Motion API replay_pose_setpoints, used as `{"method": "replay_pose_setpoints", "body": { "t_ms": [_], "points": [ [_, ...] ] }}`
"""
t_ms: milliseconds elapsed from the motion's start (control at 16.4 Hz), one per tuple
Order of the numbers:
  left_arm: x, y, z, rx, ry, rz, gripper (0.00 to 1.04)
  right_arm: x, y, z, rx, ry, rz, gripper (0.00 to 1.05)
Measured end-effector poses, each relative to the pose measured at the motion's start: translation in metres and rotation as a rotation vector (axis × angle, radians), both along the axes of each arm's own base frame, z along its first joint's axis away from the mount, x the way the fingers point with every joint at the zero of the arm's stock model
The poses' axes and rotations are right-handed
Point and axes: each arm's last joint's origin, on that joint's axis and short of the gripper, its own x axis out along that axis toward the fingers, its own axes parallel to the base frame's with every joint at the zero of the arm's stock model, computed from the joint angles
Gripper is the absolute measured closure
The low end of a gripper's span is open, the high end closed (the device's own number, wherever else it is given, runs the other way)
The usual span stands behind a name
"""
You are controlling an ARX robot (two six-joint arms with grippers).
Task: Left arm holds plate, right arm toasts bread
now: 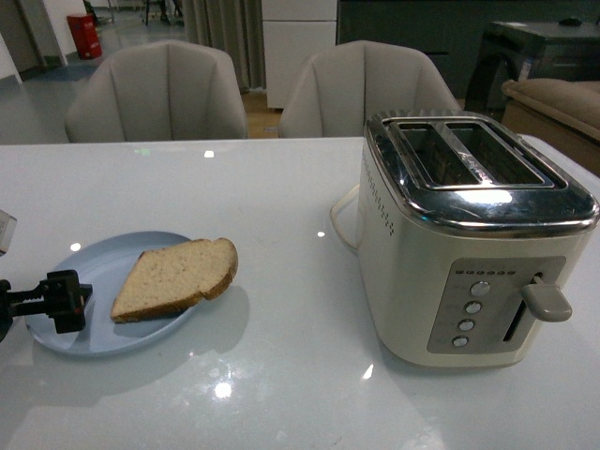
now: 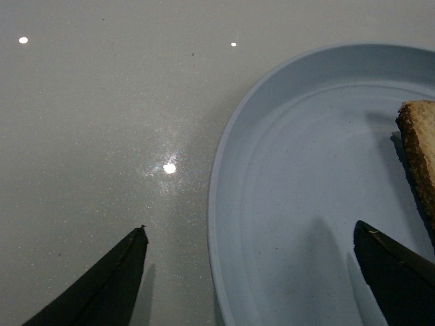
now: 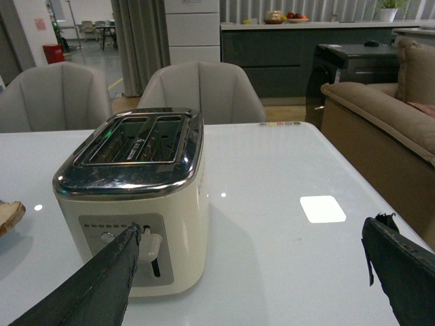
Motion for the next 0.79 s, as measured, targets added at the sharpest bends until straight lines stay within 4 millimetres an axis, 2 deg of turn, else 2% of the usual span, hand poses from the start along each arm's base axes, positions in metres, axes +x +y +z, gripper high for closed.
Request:
{"method": "replay_pose_setpoints", "body": {
  "t_ms": [243,426,487,791],
  "points": [
    [0.0010,0.0007,0.0012,-0.007,-0.031,0.026,0.55,0.0000,0.0000,0.0000,0.000,0.000,0.000,0.06],
    [0.0005,0.0013,0.0017,-0.009,-0.039,0.043,0.93,0.0000,0.0000,0.0000,0.000,0.000,0.000,0.06],
    [0.0006,0.0018,0.0023,-0.023,-0.047,0.041,1.01,0.0000,0.0000,0.0000,0.000,0.000,0.000,0.06],
    [-0.0050,0.0050,0.0040,-0.066,-0.031,0.062,1.03,0.0000,0.0000,0.0000,0.000,0.000,0.000,0.06]
  ]
}}
